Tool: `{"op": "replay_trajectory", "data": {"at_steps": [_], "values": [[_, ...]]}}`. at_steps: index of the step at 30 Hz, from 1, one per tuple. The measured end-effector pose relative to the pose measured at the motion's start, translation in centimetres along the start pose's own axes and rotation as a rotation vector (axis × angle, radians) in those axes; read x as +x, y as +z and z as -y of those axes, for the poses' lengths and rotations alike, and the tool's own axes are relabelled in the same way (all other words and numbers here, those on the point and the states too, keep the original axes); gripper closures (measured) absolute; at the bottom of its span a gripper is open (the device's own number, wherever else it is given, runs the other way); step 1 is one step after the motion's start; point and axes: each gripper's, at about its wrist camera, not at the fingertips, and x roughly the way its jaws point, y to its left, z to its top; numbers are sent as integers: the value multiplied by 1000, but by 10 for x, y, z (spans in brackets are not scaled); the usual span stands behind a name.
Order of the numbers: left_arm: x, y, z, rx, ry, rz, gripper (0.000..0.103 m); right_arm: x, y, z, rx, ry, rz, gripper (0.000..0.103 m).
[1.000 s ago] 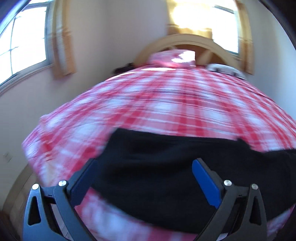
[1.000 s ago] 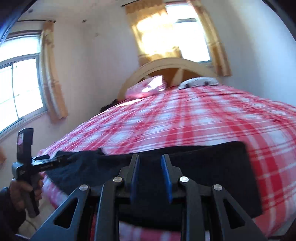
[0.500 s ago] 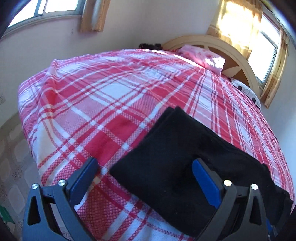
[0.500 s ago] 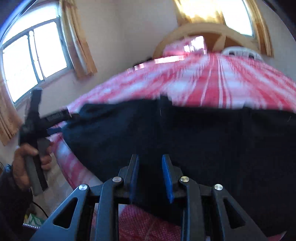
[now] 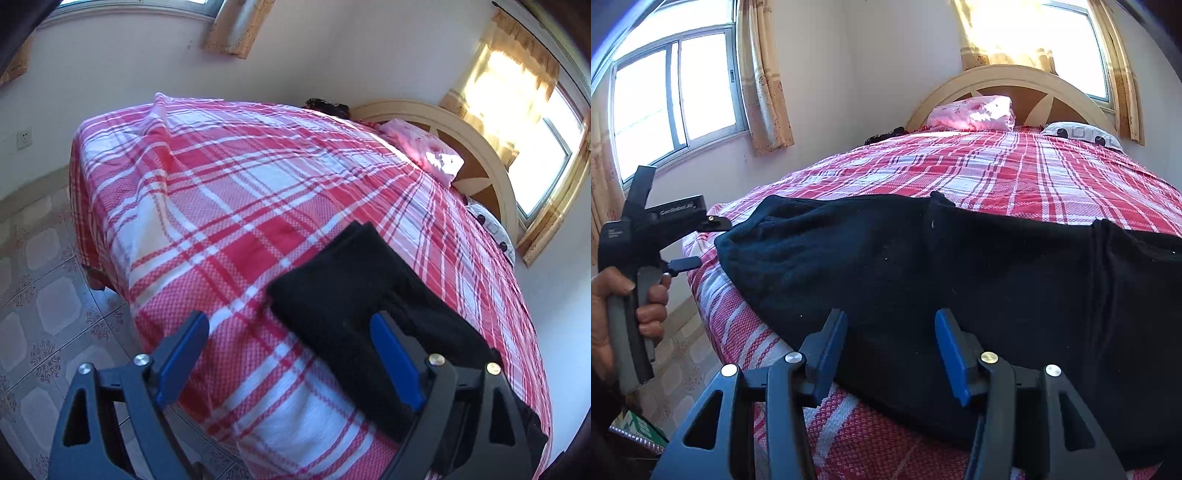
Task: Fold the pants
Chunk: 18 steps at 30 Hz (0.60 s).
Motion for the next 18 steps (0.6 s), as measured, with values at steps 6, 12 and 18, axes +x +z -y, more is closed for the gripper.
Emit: {"op": "replay_trajectory", "data": {"at_steps": [6,12,18], "values": [[-5,0,8,13,-35,78,29,-7,-1,3,8,37,7,48],[14,-9,16,47,-80,15,29,-19,-6,13,83,93,41,48],[15,-8,16,-21,-116,1,30,-17,-6,8,51,72,26,48]]}}
